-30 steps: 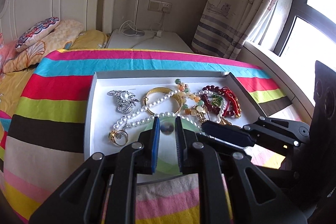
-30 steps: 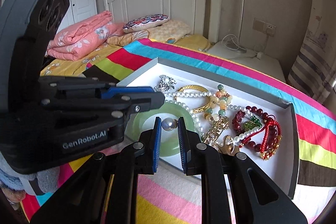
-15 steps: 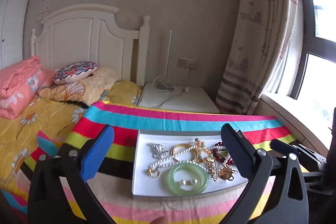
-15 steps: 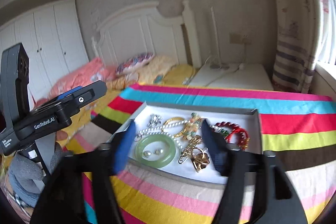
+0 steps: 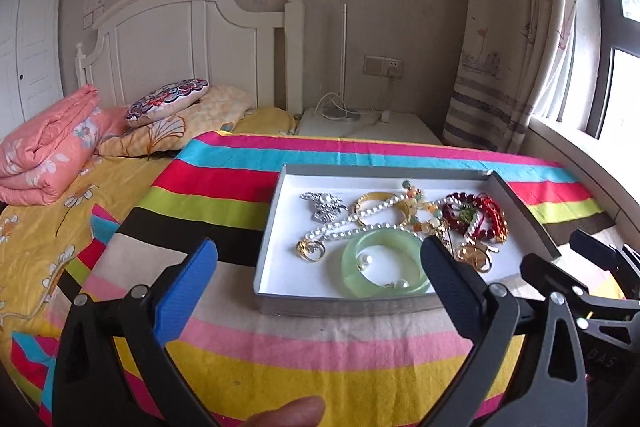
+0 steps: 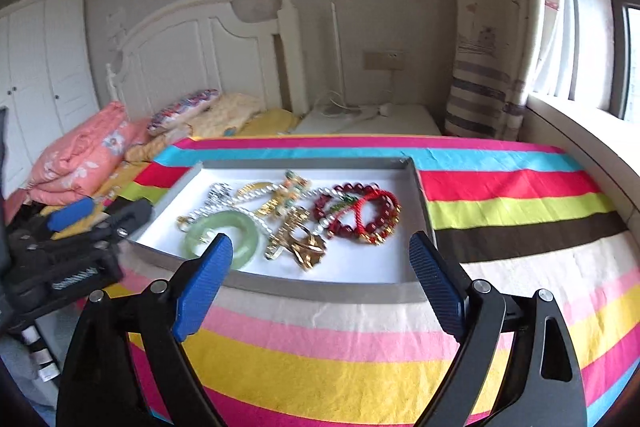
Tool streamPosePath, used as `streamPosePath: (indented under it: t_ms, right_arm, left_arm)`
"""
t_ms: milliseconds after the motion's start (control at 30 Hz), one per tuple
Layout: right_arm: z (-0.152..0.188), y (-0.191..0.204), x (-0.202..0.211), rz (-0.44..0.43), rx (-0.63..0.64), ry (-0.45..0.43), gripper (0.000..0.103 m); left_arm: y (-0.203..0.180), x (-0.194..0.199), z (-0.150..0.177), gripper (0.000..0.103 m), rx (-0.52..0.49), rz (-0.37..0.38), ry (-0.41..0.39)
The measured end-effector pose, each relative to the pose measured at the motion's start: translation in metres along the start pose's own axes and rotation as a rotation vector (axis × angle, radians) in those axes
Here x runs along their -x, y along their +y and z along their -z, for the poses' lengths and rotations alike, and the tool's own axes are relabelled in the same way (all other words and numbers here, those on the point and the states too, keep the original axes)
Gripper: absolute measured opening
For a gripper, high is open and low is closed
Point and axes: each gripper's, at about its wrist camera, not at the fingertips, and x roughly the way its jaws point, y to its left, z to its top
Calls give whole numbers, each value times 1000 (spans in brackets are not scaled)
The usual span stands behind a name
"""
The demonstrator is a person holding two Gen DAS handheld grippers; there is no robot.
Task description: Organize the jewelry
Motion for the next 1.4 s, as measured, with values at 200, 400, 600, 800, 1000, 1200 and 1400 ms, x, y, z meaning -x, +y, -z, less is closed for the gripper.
streamPosePath:
  t_ms: [200,400,600,800,1000,1200,1400]
  right_arm:
    - [1,-4,-3,8,-17,7,86]
    - [2,-8,-4,21,-45,18,86]
    - [2,-8,-7,35,-45,35,86]
    - [2,-9,-8,40,-49,39,86]
    - [3,-7,-8,51,-36,39,86]
    - [3,-5,-8,51,-30,35,86]
    - [2,-5,-7,52,-30,35,86]
  left_arm:
    - [-3,-4,3,101,-13,15,23]
    - [-3,-7,4,101,-8,17,38]
    - [-4,-8,5,101,-12,19,38]
    - [-5,-8,6,101,-13,20,40]
    - [-5,-8,6,101,-13,21,40]
    - [-4,-8,7,101,-11,21,46]
    - [-4,-8,7,101,-8,21,46]
